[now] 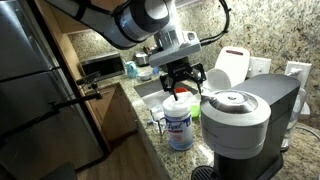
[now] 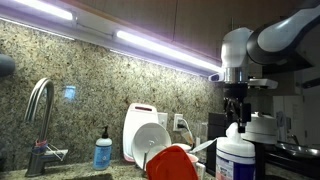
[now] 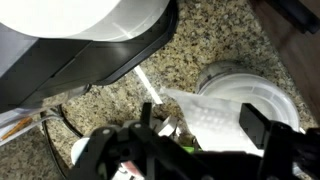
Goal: Remove a wipe from the container
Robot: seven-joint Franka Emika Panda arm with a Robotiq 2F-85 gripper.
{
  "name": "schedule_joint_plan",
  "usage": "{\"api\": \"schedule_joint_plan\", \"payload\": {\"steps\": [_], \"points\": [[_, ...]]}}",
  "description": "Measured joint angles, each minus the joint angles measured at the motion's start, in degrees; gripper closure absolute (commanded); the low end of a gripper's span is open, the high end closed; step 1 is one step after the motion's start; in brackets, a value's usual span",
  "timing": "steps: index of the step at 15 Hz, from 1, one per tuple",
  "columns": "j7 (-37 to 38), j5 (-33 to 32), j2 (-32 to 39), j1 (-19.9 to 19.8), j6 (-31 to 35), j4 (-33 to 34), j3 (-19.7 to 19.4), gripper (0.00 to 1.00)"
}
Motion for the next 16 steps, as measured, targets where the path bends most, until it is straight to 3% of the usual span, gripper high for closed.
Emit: {"api": "schedule_joint_plan", "payload": {"steps": [6, 7, 8, 9, 10, 16], "points": [[0.03, 0.0, 0.96, 0.04, -0.35, 1.24, 0.29, 0.88], [0.03, 0.0, 1.07, 0.05, -0.48, 1.42, 0.34, 0.88], [0.03, 0.0, 1.16, 0.09, -0.65, 1.59, 0.37, 0.53], [0.03, 0.0, 1.21, 0.12, -0.86, 1.78, 0.43, 0.58], [-0.01, 0.0, 1.25, 0.13, -1.09, 2.03, 0.55, 0.57], [-0.56, -1.08, 1.37, 0.56, -4.29, 3.81, 0.83, 0.14]]}}
